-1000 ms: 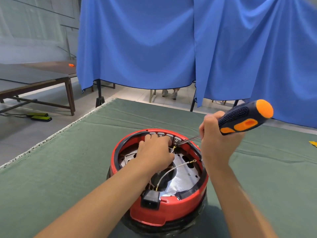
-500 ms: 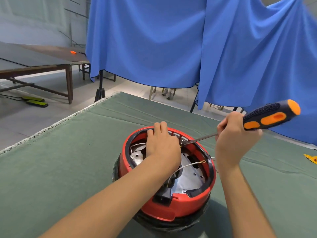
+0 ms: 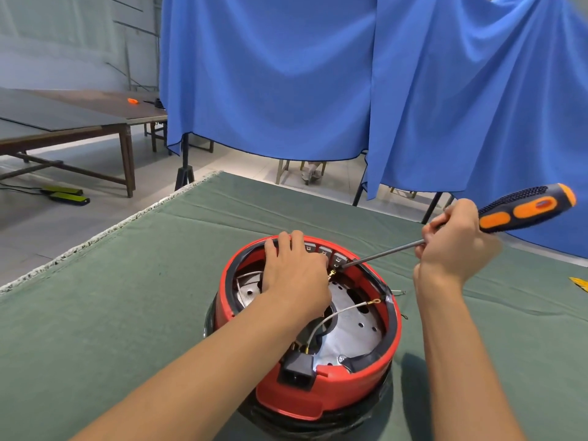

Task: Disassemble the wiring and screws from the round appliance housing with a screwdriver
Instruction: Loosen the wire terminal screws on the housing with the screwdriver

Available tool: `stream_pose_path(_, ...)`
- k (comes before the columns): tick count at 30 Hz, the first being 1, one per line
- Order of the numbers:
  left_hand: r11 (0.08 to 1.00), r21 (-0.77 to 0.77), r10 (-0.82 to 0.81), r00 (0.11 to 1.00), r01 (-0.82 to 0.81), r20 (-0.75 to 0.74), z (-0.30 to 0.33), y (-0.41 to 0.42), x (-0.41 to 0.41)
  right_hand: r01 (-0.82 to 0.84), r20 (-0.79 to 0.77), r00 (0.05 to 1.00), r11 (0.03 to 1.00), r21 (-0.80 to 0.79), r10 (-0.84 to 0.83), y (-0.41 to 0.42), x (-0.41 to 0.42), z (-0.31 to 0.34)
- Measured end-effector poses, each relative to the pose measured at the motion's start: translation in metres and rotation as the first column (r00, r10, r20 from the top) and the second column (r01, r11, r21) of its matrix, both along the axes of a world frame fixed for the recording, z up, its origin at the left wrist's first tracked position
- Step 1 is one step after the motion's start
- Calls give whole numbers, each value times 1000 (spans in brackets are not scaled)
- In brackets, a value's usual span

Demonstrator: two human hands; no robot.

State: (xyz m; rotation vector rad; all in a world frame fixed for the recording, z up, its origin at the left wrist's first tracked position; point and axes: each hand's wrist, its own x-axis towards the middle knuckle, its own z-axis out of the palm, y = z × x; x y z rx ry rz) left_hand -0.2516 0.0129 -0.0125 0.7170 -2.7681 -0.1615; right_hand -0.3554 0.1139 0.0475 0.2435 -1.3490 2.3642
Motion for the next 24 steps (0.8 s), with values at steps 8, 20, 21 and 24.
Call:
stream_pose_path(8, 1000, -4, -7, 1000, 7, -5, -1, -1, -2, 69, -271, 962, 993, 99, -39, -12, 34, -3)
stream_pose_path(20, 999, -37, -13, 999, 14, 44, -1, 0, 0, 54, -51, 997, 996, 68, -50, -4, 12, -2)
stream_pose_path(21, 999, -40, -12, 999, 14, 49, -1, 0, -1, 36, -11, 999, 998, 44, -36, -2, 7, -2)
stream_pose_path(24, 999, -42, -12, 998, 14, 55, -1, 0, -1, 27, 39, 999, 1000, 3, -27, 1, -2, -6)
